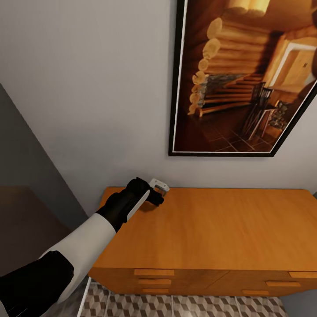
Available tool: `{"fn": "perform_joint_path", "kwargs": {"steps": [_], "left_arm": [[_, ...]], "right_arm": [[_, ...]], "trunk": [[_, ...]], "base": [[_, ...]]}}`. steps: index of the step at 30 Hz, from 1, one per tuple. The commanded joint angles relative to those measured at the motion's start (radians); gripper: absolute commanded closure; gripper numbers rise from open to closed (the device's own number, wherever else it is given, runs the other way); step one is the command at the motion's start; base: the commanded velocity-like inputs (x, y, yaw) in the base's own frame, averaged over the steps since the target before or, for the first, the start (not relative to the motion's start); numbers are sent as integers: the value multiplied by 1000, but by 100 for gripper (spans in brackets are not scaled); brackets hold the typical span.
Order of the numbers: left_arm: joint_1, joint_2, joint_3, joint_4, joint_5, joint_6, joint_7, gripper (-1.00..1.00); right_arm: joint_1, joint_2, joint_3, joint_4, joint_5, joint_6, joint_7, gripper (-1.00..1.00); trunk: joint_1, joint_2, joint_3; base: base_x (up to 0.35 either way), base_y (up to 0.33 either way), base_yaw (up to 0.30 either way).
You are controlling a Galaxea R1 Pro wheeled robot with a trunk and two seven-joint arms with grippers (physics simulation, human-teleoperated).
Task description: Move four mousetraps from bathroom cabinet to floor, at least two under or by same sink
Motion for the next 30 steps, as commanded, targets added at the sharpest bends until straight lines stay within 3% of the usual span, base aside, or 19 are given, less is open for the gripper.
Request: {"fn": "perform_joint_path", "kwargs": {"steps": [1, 30], "left_arm": [[-1, 0, -1, 0, 0, 4, -2, -100], [-1, 0, -27, 3, 0, 4, -2, -100]], "right_arm": [[-1, 0, 4, 1, -11, -3, 8, 100], [-1, 1, 4, 1, -10, -3, 8, 100]], "trunk": [[1, -2, -2], [1, -2, -2]], "base": [[5, 0, 0], [0, 0, 0]]}}
